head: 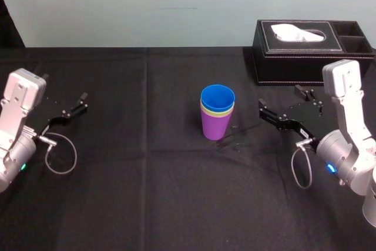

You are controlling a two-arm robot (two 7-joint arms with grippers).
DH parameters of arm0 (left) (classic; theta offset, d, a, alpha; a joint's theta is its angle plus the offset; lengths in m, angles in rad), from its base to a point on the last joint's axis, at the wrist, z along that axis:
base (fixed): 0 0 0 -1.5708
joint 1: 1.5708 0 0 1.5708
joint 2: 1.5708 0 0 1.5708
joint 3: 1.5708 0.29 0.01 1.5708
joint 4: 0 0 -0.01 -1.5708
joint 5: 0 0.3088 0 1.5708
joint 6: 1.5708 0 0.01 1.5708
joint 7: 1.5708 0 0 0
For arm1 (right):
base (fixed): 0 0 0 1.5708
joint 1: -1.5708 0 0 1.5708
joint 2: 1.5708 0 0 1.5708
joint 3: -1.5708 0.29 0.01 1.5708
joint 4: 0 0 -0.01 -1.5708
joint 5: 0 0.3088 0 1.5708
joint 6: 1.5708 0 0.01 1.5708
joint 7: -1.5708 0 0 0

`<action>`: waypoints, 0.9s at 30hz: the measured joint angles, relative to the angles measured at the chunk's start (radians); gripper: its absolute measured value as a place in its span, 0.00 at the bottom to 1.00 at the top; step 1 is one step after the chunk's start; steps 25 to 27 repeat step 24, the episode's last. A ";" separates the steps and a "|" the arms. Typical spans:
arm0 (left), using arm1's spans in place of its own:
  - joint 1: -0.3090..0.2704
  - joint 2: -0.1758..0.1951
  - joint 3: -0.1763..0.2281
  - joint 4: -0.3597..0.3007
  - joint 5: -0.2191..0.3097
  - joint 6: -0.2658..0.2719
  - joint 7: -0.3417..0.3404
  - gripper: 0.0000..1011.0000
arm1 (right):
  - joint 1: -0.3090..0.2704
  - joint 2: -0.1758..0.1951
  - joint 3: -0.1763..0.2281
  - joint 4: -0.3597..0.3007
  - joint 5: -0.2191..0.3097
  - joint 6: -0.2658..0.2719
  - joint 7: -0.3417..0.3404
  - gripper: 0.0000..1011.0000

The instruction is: Stack the three plastic cups sequentially using one hand.

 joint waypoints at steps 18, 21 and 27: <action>0.000 0.000 0.000 0.000 0.000 0.000 0.000 1.00 | 0.000 0.000 0.000 0.000 0.000 0.000 0.000 0.99; 0.000 0.000 0.000 0.000 0.000 0.000 0.000 1.00 | 0.000 0.000 0.000 0.000 0.000 0.000 0.000 0.99; 0.000 0.000 0.000 0.000 0.000 0.000 0.000 1.00 | 0.000 0.000 0.000 0.000 0.000 0.000 0.000 0.99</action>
